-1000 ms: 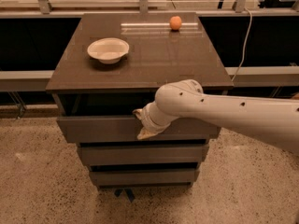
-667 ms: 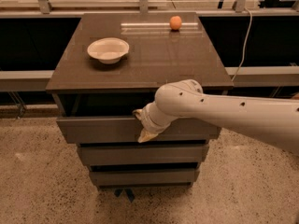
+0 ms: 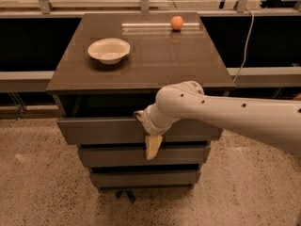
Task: Open top drawer
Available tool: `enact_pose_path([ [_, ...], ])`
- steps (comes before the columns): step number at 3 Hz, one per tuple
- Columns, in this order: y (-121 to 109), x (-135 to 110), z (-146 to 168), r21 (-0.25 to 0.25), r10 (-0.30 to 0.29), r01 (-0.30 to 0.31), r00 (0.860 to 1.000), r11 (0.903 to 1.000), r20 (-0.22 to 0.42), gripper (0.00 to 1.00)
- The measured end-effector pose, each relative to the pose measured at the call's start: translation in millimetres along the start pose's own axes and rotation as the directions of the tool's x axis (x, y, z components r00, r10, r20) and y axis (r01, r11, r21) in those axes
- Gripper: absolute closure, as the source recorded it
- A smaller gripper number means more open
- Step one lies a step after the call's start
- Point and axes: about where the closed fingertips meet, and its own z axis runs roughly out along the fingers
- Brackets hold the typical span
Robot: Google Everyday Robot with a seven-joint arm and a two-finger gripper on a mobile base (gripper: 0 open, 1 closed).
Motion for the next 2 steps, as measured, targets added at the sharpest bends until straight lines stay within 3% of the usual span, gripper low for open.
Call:
enact_pose_path([
  [2,-4.5,-0.7,-7.5,-0.021,0.011,-0.011,1.0,0.9997,-0.024,0.0],
])
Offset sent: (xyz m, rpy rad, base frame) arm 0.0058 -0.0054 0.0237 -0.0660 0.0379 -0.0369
